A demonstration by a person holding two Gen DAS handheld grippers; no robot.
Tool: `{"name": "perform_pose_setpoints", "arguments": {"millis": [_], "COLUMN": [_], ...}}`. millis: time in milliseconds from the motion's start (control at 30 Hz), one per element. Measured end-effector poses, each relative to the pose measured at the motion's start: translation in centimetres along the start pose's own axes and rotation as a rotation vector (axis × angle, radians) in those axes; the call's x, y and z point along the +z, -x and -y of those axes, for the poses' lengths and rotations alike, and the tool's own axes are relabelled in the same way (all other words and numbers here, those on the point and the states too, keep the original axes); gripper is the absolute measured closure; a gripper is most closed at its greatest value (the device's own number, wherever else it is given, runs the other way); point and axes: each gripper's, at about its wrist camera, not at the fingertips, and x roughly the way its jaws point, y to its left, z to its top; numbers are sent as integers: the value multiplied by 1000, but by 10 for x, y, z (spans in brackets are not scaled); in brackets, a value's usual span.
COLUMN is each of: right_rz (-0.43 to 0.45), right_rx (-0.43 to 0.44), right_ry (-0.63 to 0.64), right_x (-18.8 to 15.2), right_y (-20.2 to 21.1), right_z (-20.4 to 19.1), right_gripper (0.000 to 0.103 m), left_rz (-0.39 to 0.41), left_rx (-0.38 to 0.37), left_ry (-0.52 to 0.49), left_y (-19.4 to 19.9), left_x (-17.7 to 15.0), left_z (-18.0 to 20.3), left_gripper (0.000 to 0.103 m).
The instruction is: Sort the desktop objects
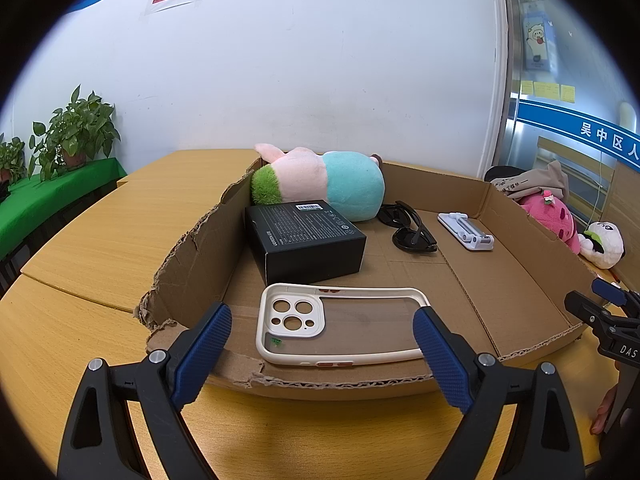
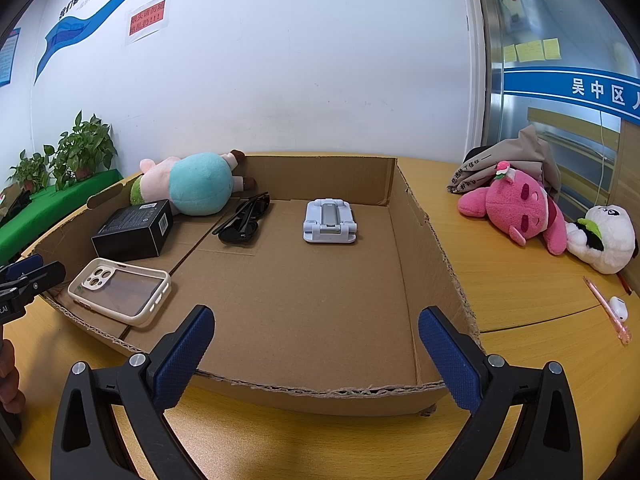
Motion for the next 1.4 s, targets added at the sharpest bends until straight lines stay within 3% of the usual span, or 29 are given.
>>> {"name": "perform_pose_setpoints", "arguments": {"millis": [500,667,767,833,900,1067,1267,1300,1400], "right_rz": [0,2,-41,-55,-77,-273,-431,-432,-430], "right_rx": [2,6,111,134,169,212,240,262,303], "right_ry": [-1,2,15,-9,-17,91,213,228,265], "right_x": [-1,0,7,10,9,-32,-67,-67,-62], "right_y": [0,1,9,20,34,36,15,13,6], "right_z": [0,-2,15,27,47,110,138,141,148], "right_gripper": [0,0,0,0,0,0,0,0,0], "left_rz": [-8,-4,26,-20,-102,-261,-393,-425,-430], "left_rx": [-24,-22,-51,-43,-42,-12,-118,-134,-248], "left_ry": [-19,-41,-30,-59,-117,-236,-332,-374,-347], "left_y": [-4,14,47,60,62,50,19,12,6], "left_x": [3,8,18,20,16,-13,-39,-44,-43], "left_z": [-1,-5,-21,-35,-53,-98,-123,-124,-136], "left_gripper": [7,7,7,0,0,1,1,0,0]}}
